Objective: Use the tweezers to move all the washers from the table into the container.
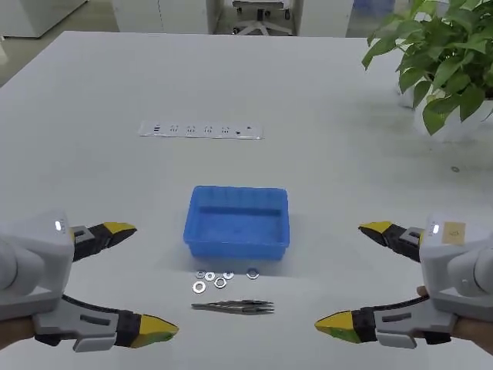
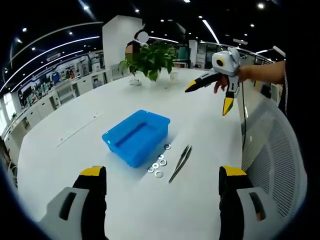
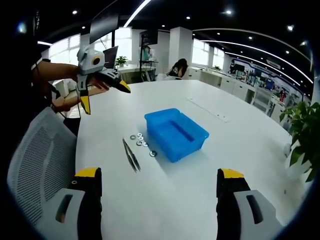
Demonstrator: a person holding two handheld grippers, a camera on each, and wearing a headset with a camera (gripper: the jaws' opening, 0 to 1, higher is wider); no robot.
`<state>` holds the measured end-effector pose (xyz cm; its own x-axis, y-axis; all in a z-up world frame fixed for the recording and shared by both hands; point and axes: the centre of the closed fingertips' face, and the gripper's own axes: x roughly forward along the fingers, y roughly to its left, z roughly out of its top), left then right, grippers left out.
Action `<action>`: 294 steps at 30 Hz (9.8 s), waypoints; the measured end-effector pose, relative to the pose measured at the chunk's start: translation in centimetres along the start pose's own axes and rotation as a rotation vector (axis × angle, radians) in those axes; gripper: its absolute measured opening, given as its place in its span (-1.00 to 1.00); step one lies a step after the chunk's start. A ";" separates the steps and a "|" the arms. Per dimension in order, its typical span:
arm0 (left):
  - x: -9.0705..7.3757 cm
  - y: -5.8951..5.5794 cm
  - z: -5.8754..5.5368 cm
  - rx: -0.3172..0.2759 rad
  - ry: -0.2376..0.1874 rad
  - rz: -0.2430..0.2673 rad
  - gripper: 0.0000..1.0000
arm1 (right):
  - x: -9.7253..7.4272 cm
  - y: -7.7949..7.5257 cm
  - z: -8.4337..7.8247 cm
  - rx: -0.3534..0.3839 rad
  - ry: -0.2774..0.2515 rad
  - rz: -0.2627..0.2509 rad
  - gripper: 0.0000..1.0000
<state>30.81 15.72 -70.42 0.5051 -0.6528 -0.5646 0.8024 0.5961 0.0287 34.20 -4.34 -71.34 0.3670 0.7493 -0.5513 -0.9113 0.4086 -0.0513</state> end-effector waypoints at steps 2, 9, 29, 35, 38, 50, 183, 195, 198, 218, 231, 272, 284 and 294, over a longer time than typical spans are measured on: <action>0.0 0.0 0.1 0.000 -0.002 -0.001 0.98 | 0.0 0.0 0.1 -0.002 -0.001 -0.002 0.92; 0.0 0.0 0.1 0.006 0.003 -0.001 0.98 | -0.2 -0.1 0.1 -0.004 -0.004 -0.007 0.91; 0.4 -0.1 0.0 0.046 0.016 -0.016 0.88 | -0.1 -0.2 0.2 -0.026 0.000 -0.006 0.84; 1.2 -0.5 -0.5 0.081 0.046 -0.048 0.66 | 0.4 0.1 0.2 -0.065 0.017 0.015 0.73; 1.5 -0.7 -0.9 0.097 0.064 -0.060 0.55 | 0.7 0.2 0.1 -0.093 0.032 0.024 0.68; 3.4 -1.4 -2.8 0.172 0.150 -0.141 0.11 | 2.7 1.4 0.1 -0.192 0.086 0.105 0.37; 6.4 -6.6 4.5 0.454 0.158 -0.389 -0.89 | 12.2 8.7 -1.2 -0.294 0.139 0.375 -0.79; 7.5 -7.7 5.0 0.466 0.136 -0.423 -0.88 | 12.1 8.9 -1.7 -0.290 0.140 0.380 -0.80; 7.5 -7.6 4.9 0.468 0.135 -0.426 -0.88 | 12.1 8.9 -1.6 -0.291 0.140 0.382 -0.80; 7.3 -6.7 5.0 0.478 0.131 -0.411 -0.88 | 12.2 8.0 -0.7 -0.316 0.127 0.362 -0.78; 8.1 -5.4 5.8 0.502 0.123 -0.402 -0.88 | 12.4 6.1 -0.2 -0.308 0.109 0.305 -0.77; 10.9 -2.7 6.5 0.465 0.122 -0.394 -0.88 | 14.2 2.9 -0.8 -0.298 0.116 0.272 -0.74; 11.1 -2.4 6.7 0.420 0.112 -0.417 -0.88 | 13.6 2.7 0.0 -0.263 0.086 0.258 -0.70; 11.3 -2.3 6.6 0.414 0.128 -0.421 -0.88 | 13.7 2.5 0.4 -0.202 0.079 0.243 -0.72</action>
<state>36.80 3.89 -71.39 0.0954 -0.7163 -0.6912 0.9951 0.0499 0.0856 37.01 7.16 -78.68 0.1259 0.7660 -0.6304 -0.9920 0.1050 -0.0706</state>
